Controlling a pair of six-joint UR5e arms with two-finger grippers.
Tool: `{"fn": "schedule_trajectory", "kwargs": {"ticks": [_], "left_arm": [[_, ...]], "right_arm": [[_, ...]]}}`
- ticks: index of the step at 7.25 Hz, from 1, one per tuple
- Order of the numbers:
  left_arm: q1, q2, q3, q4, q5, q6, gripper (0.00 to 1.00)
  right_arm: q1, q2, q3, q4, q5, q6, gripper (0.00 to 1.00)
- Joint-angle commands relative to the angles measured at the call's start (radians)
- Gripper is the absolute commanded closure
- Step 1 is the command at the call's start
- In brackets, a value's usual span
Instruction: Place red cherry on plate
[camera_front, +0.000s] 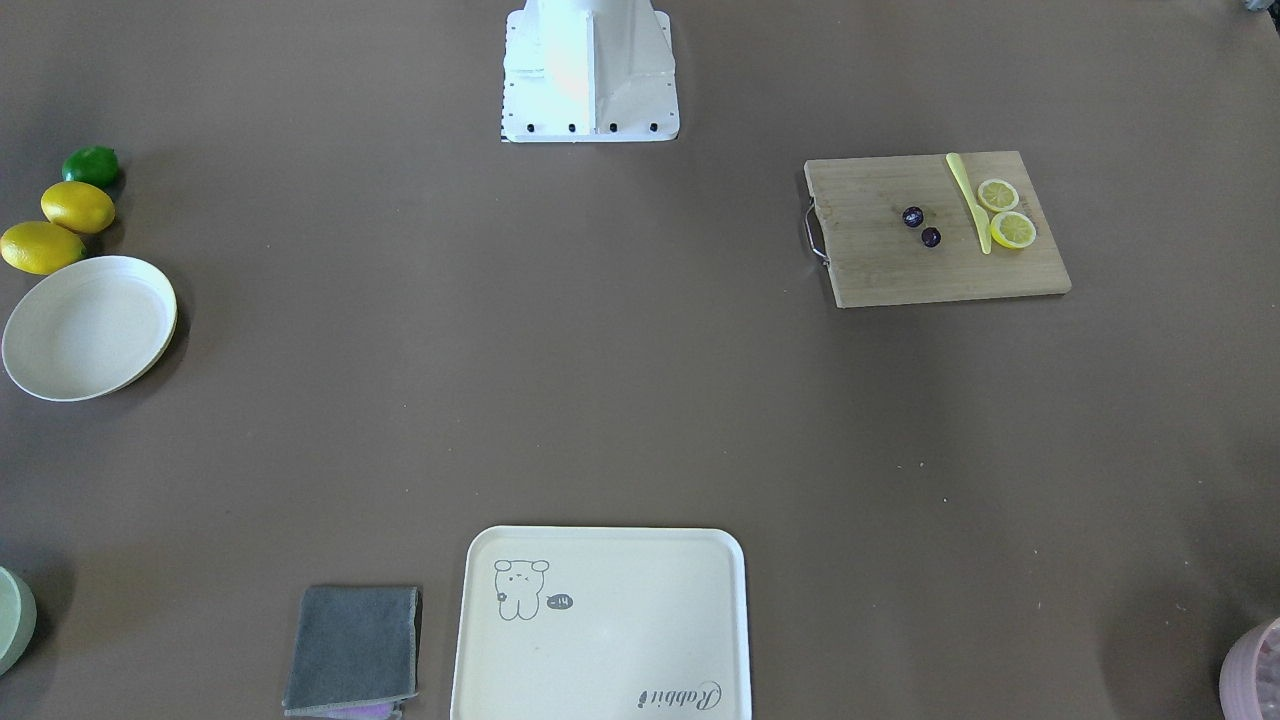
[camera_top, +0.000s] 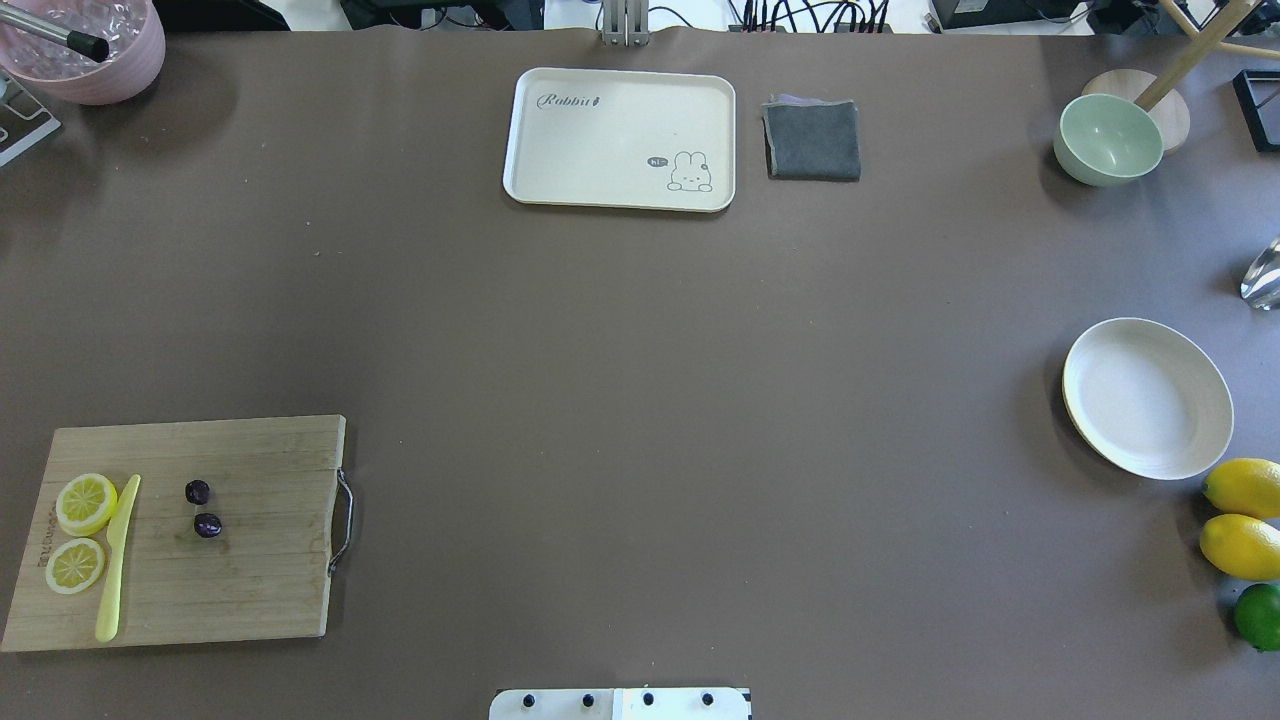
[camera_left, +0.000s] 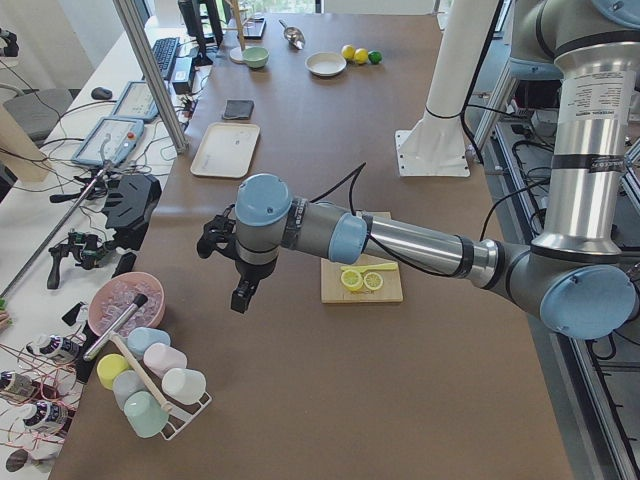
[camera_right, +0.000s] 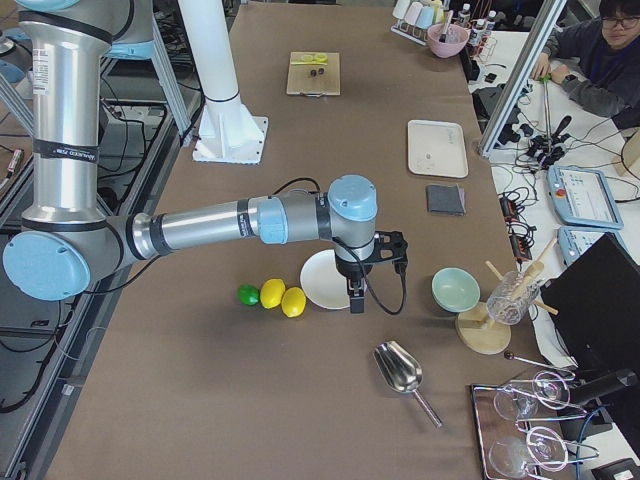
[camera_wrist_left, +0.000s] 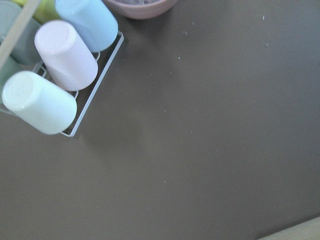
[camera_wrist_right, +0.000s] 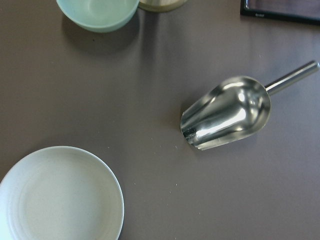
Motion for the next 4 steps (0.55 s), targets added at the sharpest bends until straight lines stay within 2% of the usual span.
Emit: {"fn": "schedule_trajectory", "kwargs": {"ticks": [1,3,4], "left_arm": [[-0.016,0.002,0.016,-0.135,-0.003,-0.027,0.02],[-0.013,-0.001,0.018,-0.139,-0.003,-0.026,0.02],[0.025,-0.012,0.025,-0.14,-0.001,-0.025,0.02]], "right_arm": [[0.008,0.001,0.002,0.146,0.031,0.003,0.0],[0.008,0.007,-0.002,0.194,0.158,0.013,0.0],[-0.006,-0.005,-0.03,0.197,0.154,0.01,0.0]]}}
